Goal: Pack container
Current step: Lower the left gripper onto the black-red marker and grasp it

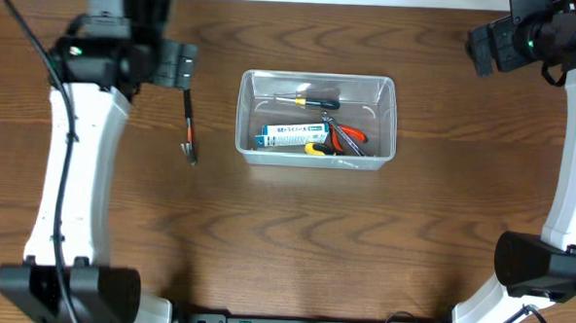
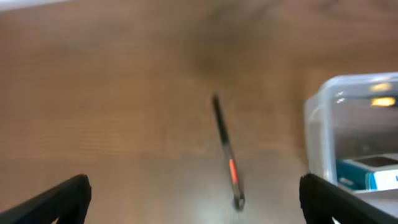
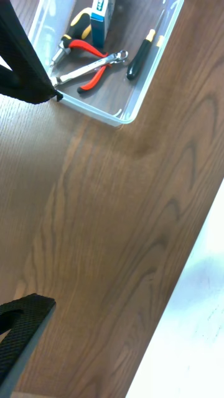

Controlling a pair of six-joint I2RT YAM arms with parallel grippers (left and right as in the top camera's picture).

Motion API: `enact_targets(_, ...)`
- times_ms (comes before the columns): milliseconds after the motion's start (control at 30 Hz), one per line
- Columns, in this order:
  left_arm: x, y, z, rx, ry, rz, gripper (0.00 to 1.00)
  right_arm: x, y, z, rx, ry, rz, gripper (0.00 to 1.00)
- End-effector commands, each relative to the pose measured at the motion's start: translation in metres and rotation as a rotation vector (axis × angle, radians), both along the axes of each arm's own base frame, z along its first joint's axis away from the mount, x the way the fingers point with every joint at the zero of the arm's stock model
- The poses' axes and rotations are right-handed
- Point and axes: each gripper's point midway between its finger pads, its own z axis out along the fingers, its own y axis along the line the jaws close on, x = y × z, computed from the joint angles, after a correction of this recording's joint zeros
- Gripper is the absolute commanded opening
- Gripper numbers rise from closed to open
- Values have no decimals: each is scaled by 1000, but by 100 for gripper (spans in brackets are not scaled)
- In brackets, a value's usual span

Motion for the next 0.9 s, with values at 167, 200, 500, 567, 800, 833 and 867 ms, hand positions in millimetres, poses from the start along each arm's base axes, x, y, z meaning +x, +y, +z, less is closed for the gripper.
enact_targets(167,-25,11,-90,-188,345,270,98,1,0,-2,14,5,-7,99)
enact_targets(200,-32,9,-100,-192,390,289,98,1,0,-2,14,5,-7,99)
enact_targets(500,-49,-17,-149,-180,504,260,98,1,0,-2,14,4,-7,99)
enact_targets(567,-52,-17,-159,-180,512,261,98,1,0,-2,14,4,-7,99)
enact_targets(800,-66,-17,-200,-166,538,226,98,2,0,-2,13,3,-7,99)
enact_targets(833,-67,-17,-205,-164,537,221,98,2,0,-2,14,3,-7,99)
enact_targets(867,-68,-17,-209,-162,537,213,98,2,0,-2,13,2,-7,99)
